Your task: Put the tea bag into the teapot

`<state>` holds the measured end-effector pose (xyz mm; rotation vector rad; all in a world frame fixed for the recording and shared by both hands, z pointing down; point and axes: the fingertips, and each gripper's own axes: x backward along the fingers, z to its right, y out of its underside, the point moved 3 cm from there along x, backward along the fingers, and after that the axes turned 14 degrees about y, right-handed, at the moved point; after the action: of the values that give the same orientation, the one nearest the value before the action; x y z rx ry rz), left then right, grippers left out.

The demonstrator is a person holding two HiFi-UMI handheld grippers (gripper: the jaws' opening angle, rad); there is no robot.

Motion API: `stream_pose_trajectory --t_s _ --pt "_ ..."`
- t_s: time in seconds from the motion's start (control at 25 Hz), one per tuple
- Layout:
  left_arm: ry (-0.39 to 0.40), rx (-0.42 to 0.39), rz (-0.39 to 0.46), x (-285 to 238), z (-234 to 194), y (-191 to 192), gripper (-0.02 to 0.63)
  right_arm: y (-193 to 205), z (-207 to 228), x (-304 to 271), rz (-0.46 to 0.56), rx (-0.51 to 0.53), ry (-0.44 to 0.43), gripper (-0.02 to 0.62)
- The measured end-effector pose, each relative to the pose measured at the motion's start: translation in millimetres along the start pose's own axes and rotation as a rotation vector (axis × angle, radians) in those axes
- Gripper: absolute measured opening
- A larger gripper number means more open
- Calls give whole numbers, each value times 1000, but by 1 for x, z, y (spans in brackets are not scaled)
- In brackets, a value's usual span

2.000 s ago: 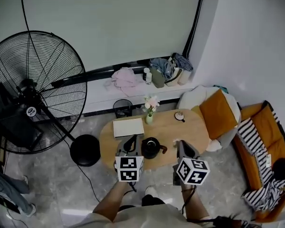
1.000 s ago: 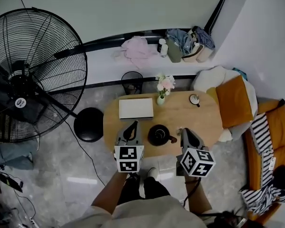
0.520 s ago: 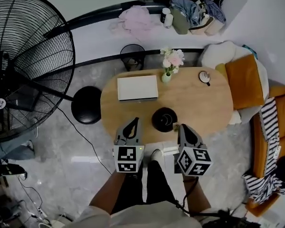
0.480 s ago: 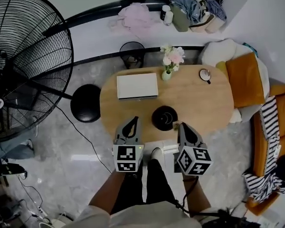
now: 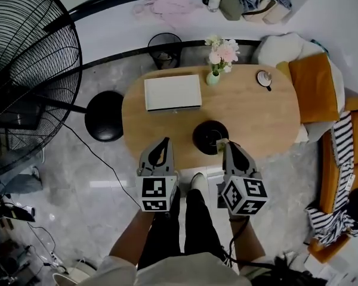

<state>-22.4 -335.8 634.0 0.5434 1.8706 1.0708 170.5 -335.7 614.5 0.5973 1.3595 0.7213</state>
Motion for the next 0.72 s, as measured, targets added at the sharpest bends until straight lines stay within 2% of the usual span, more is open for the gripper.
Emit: stream_pose_trajectory --t_s 0.08,0.12,0.16,0.2,0.72 --pt "2 6 -1 0 -1 1 5 -1 -4 -1 0 -11 -25 37" --pt "3 9 -1 0 -2 1 5 -1 -7 -1 -5 -14 -42 62" --pt "3 11 0 1 -3 1 5 0 -9 -2 -13 -12 -54 175" --pt "3 12 1 1 -3 0 5 1 -10 -2 -19 -7 -57 187" --pt "-16 14 7 -3 -12 -1 5 5 -7 -4 -40 -7 -38 173"
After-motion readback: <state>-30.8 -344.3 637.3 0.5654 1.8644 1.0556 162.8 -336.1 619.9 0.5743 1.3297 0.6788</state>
